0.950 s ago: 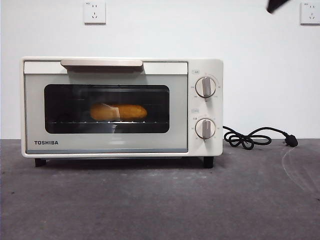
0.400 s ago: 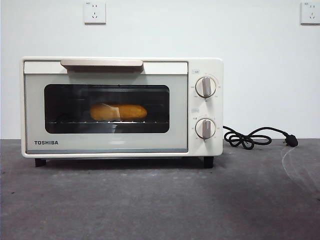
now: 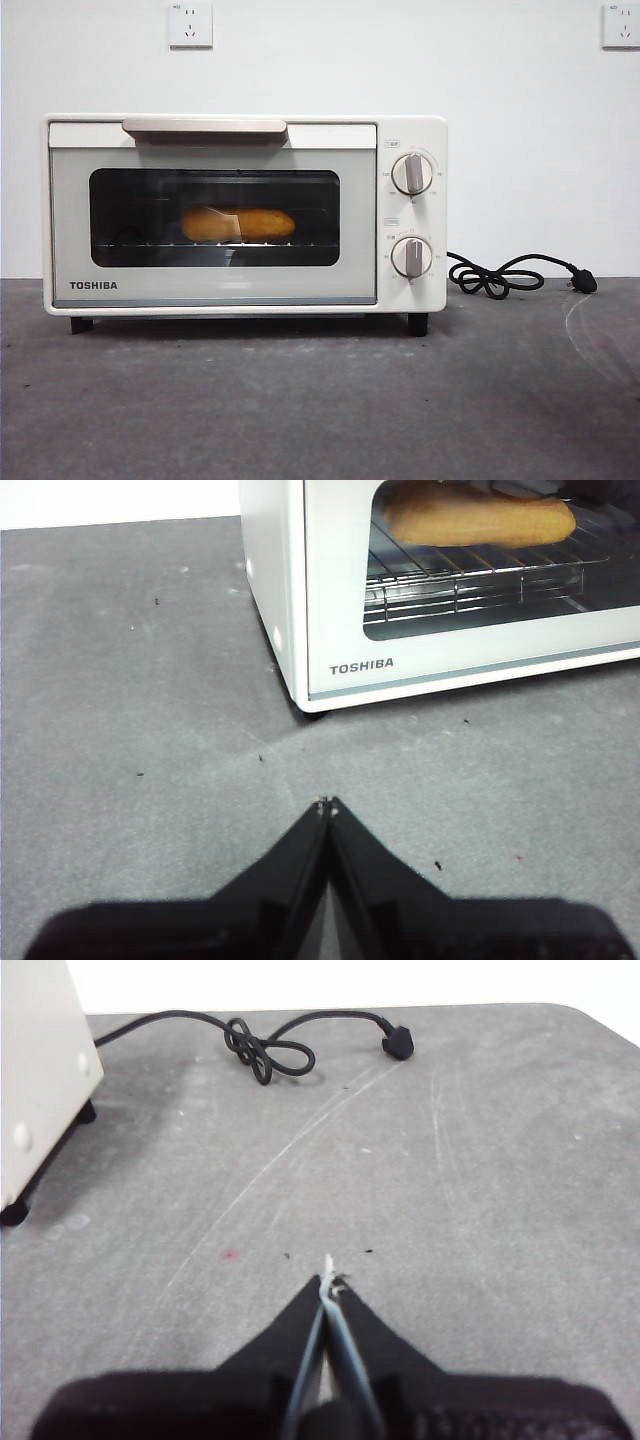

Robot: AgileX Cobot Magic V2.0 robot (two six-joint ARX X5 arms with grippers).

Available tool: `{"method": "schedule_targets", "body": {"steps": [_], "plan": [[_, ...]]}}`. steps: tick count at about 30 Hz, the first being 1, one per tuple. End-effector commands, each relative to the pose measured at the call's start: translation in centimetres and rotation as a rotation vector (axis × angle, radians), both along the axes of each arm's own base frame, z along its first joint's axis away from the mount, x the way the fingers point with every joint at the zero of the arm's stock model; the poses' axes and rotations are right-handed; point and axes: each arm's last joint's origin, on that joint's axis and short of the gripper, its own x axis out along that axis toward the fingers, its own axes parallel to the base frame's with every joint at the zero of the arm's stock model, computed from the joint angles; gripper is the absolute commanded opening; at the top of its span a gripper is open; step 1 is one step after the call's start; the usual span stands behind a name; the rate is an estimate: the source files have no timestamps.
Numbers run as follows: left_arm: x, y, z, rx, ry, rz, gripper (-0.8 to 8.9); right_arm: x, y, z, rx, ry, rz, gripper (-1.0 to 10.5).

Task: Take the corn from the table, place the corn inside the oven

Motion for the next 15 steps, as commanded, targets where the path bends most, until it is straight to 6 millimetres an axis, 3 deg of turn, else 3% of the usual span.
{"method": "schedule_targets", "body": {"steps": [1, 15], "plan": [[0.04, -0.04, -0.18, 0.009, -0.003, -0.011, -0.01, -0.05, 0.0, -0.18, 0.024, -0.026, -0.008, 0.0], [0.04, -0.04, -0.19, 0.009, -0.002, -0.011, -0.01, -0.07, -0.07, -0.15, 0.016, -0.029, -0.03, 0.0]]}}
